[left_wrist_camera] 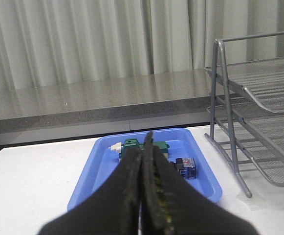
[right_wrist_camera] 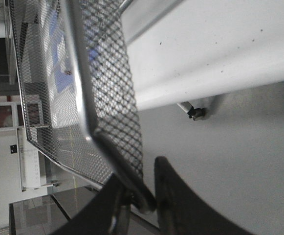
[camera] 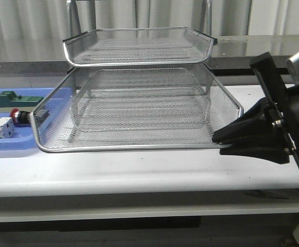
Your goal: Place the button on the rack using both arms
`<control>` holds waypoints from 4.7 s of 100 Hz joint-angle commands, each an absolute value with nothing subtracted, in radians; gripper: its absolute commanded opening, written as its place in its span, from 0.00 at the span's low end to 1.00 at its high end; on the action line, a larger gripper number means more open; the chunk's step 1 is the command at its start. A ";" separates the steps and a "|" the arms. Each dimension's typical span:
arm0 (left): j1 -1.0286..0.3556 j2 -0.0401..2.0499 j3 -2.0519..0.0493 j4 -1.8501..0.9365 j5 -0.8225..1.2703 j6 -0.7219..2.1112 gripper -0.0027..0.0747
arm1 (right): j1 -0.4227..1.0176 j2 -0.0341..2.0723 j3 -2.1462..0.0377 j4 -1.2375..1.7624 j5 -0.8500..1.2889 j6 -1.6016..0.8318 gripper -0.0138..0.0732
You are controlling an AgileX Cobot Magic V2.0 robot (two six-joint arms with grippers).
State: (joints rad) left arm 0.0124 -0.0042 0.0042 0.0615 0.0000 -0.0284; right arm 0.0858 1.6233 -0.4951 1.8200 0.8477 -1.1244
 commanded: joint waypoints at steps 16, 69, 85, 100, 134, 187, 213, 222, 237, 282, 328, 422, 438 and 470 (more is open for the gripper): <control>0.012 -0.036 0.038 0.062 -0.082 -0.043 0.01 | 0.087 1.589 -0.502 1.785 0.946 -1.185 0.70; 0.012 -0.036 0.038 0.062 -0.082 -0.043 0.01 | 0.082 1.319 -0.505 1.333 0.819 -0.945 0.70; 0.012 -0.036 0.038 0.062 -0.082 -0.043 0.01 | 0.082 1.181 -0.571 0.997 0.787 -0.706 0.70; 0.012 -0.036 0.038 0.062 -0.082 -0.043 0.01 | 0.082 1.075 -0.683 0.648 0.815 -0.451 0.70; 0.012 -0.036 0.038 0.062 -0.082 -0.043 0.01 | 0.082 0.887 -0.829 0.058 0.966 -0.035 0.70; 0.012 -0.036 0.038 0.062 -0.082 -0.043 0.01 | 0.082 0.628 -0.829 -0.043 1.087 0.045 0.41; 0.012 -0.036 0.038 0.062 -0.082 -0.043 0.01 | 0.082 0.623 -0.829 0.000 1.105 0.045 0.09; 0.012 -0.036 0.038 0.062 -0.082 -0.043 0.01 | 0.082 0.623 -0.829 0.000 1.109 0.045 0.08; 0.012 -0.036 0.038 0.062 -0.082 -0.043 0.01 | 0.082 0.623 -0.829 0.000 1.113 0.045 0.08; 0.012 -0.036 0.038 0.062 -0.084 -0.043 0.01 | 0.082 0.623 -0.829 0.000 1.113 0.045 0.08; 0.012 0.030 -0.096 0.000 0.026 -0.044 0.01 | 0.082 0.623 -0.829 0.000 1.113 0.045 0.08; 0.012 1.253 -1.149 -0.023 0.650 0.007 0.01 | 0.082 0.623 -0.829 0.000 1.113 0.045 0.08; 0.012 1.401 -1.263 -0.023 0.706 0.059 0.01 | 0.082 0.623 -0.829 0.000 1.113 0.045 0.08; 0.012 1.539 -1.392 -0.025 0.738 0.117 0.16 | 0.082 0.623 -0.829 0.000 1.113 0.045 0.08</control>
State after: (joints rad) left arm 0.0124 1.5615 -1.3418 -0.0218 0.7642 0.0895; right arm 0.0857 0.6229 -0.7960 0.0000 1.1555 0.0445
